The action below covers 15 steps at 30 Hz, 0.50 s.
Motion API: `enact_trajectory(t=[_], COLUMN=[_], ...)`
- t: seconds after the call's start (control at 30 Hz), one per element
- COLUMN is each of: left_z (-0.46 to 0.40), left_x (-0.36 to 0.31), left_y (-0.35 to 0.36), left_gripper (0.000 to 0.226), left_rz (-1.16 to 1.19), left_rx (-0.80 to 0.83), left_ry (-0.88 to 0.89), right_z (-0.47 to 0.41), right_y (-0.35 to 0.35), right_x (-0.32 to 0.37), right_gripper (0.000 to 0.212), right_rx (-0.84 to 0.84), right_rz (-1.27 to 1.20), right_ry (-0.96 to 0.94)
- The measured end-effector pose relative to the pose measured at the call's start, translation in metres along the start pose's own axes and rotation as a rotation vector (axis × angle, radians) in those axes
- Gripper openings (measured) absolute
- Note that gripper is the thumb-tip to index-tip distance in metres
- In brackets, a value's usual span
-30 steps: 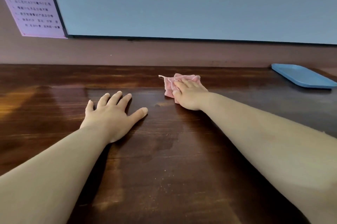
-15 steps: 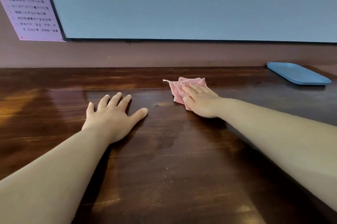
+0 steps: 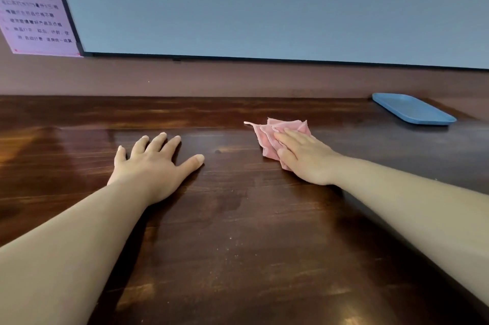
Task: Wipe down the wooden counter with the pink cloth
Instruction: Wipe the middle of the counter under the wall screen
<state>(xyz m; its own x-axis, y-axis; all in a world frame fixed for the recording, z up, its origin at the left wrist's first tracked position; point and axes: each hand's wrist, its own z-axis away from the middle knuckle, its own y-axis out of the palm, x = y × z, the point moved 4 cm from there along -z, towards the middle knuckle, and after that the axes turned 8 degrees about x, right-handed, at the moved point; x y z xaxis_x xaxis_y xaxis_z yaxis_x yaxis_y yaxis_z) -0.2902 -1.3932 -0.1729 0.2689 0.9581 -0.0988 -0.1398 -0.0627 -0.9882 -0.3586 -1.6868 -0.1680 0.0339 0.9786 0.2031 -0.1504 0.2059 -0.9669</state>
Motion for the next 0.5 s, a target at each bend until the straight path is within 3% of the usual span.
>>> enact_trajectory(t=[0.2,0.4,0.5], left_z=[0.001,0.001,0.001], left_x=[0.002,0.0,0.001], left_y=[-0.003,-0.003,-0.003], left_gripper=[0.105,0.103,0.103], left_rz=[0.006,0.008,0.01], left_rx=[0.008,0.024,0.019], left_ry=[-0.009,0.0,-0.002], right_z=[-0.031,0.001,-0.005], right_y=[-0.022,-0.008,-0.01], right_x=[-0.007,-0.011,-0.021], right_gripper=[0.058,0.055,0.055], right_rx=[0.022,0.002,0.053], right_rz=[-0.003,-0.019,0.01], right_ry=[0.255,0.134,0.172])
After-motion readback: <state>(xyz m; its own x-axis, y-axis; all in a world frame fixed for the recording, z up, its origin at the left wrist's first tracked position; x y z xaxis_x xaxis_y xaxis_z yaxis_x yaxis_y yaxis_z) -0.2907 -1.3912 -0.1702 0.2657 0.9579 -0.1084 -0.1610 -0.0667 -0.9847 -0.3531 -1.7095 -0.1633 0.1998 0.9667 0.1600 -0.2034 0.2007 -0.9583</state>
